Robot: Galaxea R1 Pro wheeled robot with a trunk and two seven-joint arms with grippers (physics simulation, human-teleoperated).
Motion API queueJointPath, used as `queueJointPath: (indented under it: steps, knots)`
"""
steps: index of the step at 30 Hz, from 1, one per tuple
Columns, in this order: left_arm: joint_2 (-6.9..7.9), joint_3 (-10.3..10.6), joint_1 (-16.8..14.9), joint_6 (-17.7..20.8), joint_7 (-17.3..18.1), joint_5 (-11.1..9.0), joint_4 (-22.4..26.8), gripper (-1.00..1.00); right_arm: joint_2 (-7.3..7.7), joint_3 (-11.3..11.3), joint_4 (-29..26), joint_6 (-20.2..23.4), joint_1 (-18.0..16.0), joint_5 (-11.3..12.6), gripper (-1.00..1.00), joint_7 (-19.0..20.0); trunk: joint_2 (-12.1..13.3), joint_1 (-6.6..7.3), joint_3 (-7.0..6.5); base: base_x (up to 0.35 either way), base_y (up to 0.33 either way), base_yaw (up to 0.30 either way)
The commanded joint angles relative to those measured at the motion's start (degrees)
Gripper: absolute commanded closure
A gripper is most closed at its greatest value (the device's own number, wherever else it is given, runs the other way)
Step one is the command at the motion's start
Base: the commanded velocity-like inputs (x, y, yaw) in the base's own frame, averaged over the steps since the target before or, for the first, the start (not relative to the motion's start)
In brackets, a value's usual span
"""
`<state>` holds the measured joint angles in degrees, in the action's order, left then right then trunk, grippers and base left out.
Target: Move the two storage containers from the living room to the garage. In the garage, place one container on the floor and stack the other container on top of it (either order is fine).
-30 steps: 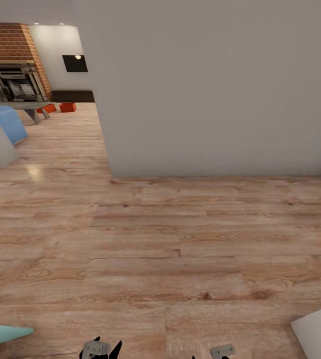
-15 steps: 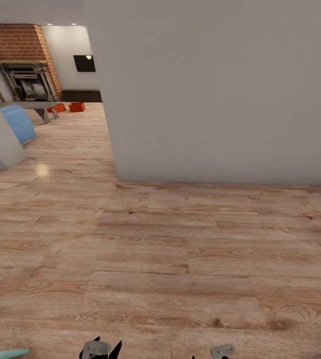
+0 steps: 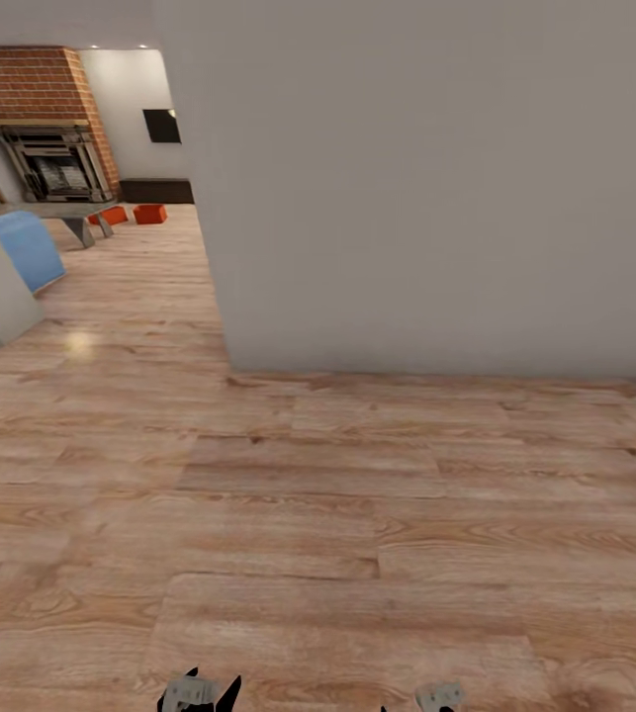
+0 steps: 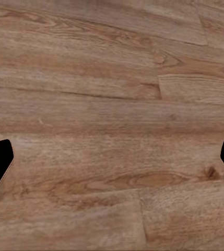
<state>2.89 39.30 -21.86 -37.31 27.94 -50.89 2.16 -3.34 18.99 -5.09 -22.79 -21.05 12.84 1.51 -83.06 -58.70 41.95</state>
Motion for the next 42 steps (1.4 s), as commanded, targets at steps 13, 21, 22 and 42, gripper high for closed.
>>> queueJointPath:
  steps: [13, 21, 22, 42]
  knots:
    - [0.01, 0.34, -0.03, -0.04, 0.36, -0.61, 0.0, -1.0, 0.0, 0.35, 0.12, -0.25, -0.04, 0.6, -1.0, 0.16, -0.02, -0.03, -0.17, 0.338, 0.0, 0.0]
    - [0.01, 0.34, -0.03, -0.04, 0.36, -0.61, 0.0, -1.0, 0.0, 0.35, 0.14, -0.25, -0.04, 0.6, -1.0, 0.16, -0.02, -0.03, -0.81, 0.338, 0.028, 0.0]
    - [0.01, 0.34, -0.03, -0.04, 0.36, -0.61, 0.01, -1.0, 0.0, 0.35, 0.13, -0.25, -0.04, 0.6, -1.0, 0.16, -0.02, -0.03, -0.9, 0.338, 0.08, 0.0]
    - [0.01, 0.34, -0.03, -0.04, 0.36, -0.61, -0.01, -1.0, 0.0, 0.35, 0.12, -0.24, -0.04, 0.6, -1.0, 0.16, -0.02, -0.03, -2.36, 0.326, 0.139, 0.0]
